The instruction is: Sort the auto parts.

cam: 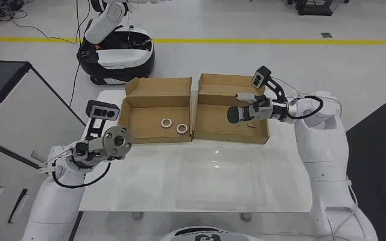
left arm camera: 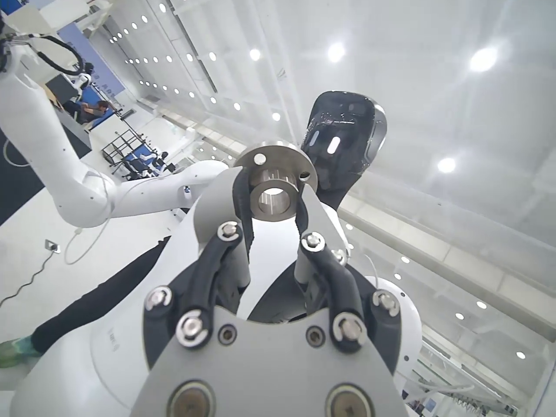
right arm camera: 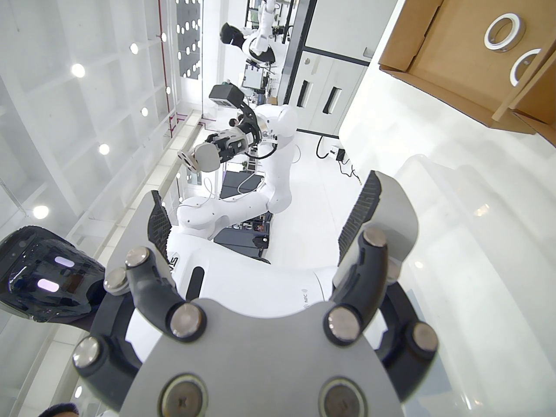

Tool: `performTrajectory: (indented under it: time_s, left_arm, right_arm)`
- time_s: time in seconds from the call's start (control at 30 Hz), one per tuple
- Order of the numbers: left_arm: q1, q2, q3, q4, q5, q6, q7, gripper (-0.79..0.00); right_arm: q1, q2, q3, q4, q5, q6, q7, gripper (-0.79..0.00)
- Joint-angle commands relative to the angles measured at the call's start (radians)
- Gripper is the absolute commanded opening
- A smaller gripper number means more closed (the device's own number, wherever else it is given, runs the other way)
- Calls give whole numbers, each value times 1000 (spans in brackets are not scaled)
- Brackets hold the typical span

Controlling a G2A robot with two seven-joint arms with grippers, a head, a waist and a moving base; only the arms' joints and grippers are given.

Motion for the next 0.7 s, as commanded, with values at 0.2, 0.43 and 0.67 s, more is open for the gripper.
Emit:
performTrajectory:
  time_s: [0.2,0.43,0.67]
  left_arm:
    - [7,-13,2,-3,-100,29,7,-785]
    - [0,-19,-9,-2,-90,43,-2,-785]
    - [0,-19,-9,-2,-90,43,-2,-785]
  right_arm:
    - [0,0,0,0,0,0,0,0]
    - [0,0,0,0,0,0,0,0]
    - [0,0,0,0,0,0,0,0]
